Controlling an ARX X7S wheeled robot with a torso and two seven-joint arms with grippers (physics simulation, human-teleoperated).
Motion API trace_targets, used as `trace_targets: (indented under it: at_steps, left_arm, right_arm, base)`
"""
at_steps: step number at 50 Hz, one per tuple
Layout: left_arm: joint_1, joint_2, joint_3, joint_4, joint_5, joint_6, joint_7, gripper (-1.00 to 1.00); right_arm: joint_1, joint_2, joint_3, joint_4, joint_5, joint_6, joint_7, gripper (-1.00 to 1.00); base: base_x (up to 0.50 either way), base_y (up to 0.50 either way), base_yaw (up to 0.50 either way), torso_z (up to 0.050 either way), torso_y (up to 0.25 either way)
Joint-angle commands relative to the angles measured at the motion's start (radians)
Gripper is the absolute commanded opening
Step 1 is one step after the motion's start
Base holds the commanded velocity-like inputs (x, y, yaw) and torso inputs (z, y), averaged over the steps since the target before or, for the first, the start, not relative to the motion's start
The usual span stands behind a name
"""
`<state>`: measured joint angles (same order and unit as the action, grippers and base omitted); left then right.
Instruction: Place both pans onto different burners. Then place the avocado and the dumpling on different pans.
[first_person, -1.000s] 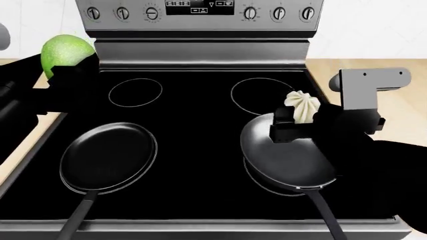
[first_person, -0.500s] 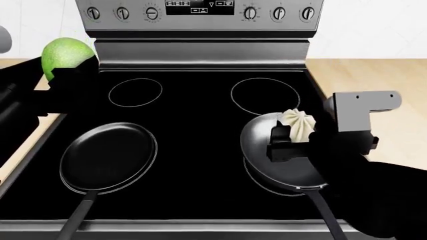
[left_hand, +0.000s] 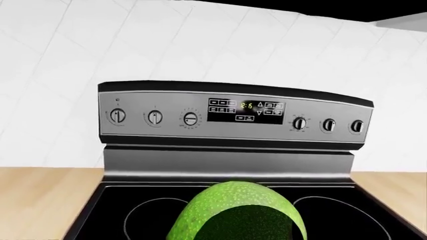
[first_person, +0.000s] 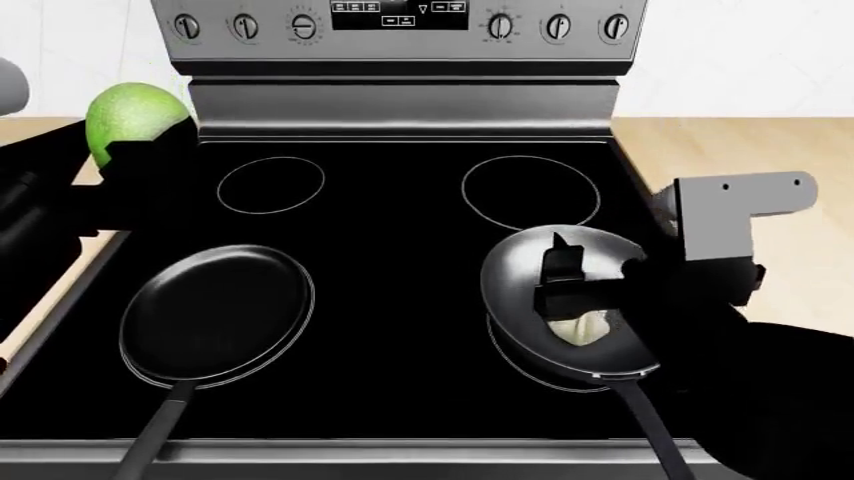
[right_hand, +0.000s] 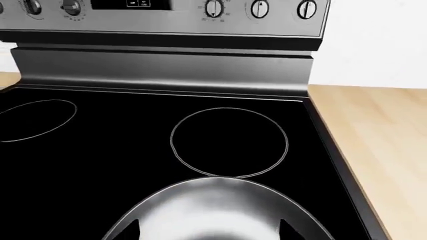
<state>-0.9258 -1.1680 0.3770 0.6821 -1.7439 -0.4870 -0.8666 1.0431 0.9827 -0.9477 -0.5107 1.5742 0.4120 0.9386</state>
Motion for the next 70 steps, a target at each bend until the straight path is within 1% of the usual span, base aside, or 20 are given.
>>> trace_targets:
  at_steps: [1,4,5,9,18,21,31,40,59,60,65,70]
  left_arm:
    - [0.016,0.013,0.009,-0.003,0.004,0.009,0.002,-1.00]
    - [0.010,0.030,0.029,-0.010,0.014,-0.013,0.005,-1.00]
    - [-0.013,0.039,0.039,-0.021,0.005,-0.033,0.001,-1.00]
    - [-0.004,0.063,0.068,-0.044,0.038,-0.054,0.013,-1.00]
    - [-0.004,0.110,0.113,-0.148,0.073,-0.086,0.039,-1.00]
    - [0.066,0.110,0.119,-0.162,0.120,-0.047,0.063,-1.00]
    - [0.155,0.103,0.116,-0.169,0.131,0.005,0.077,-1.00]
    - [0.257,0.104,0.120,-0.178,0.177,0.067,0.107,-1.00]
    - [0.326,0.104,0.117,-0.188,0.195,0.113,0.119,-1.00]
    - [0.330,0.104,0.117,-0.188,0.198,0.116,0.120,1.00]
    - [0.314,0.100,0.111,-0.186,0.183,0.108,0.113,1.00]
    - [0.328,0.099,0.109,-0.188,0.195,0.119,0.118,1.00]
  right_arm:
    - [0.068,0.028,0.043,-0.044,0.039,0.016,0.030,1.00]
    - [0.113,0.045,0.070,-0.059,0.064,0.024,0.048,1.00]
    - [0.129,0.051,0.079,-0.063,0.072,0.027,0.054,1.00]
    - [0.167,0.077,0.109,-0.076,0.095,0.028,0.074,1.00]
    - [0.144,0.105,0.124,-0.081,0.083,-0.003,0.065,1.00]
    - [0.130,0.110,0.124,-0.079,0.078,-0.013,0.061,1.00]
    - [0.107,0.104,0.119,-0.067,0.058,-0.027,0.050,1.00]
    - [0.086,0.093,0.110,-0.051,0.042,-0.035,0.039,1.00]
    - [0.076,0.085,0.106,-0.041,0.035,-0.034,0.036,1.00]
    - [0.076,0.085,0.107,-0.041,0.035,-0.033,0.037,1.00]
    - [0.074,0.084,0.107,-0.039,0.033,-0.034,0.036,1.00]
    - [0.073,0.085,0.108,-0.041,0.033,-0.035,0.036,1.00]
  base:
    - [0.00,0.00,0.00,0.000,0.000]
    - [0.00,0.00,0.00,0.000,0.000]
    - [0.00,0.00,0.00,0.000,0.000]
    - [0.00,0.00,0.00,0.000,0.000]
    - [0.00,0.00,0.00,0.000,0.001]
    - [0.00,0.00,0.00,0.000,0.000]
    - [0.00,0.00,0.00,0.000,0.000]
    - [0.00,0.00,0.00,0.000,0.000]
    - [0.00,0.00,0.00,0.001,0.000]
    - [0.00,0.00,0.00,0.000,0.000]
    - [0.00,0.00,0.00,0.000,0.000]
    - [0.00,0.00,0.00,0.000,0.000]
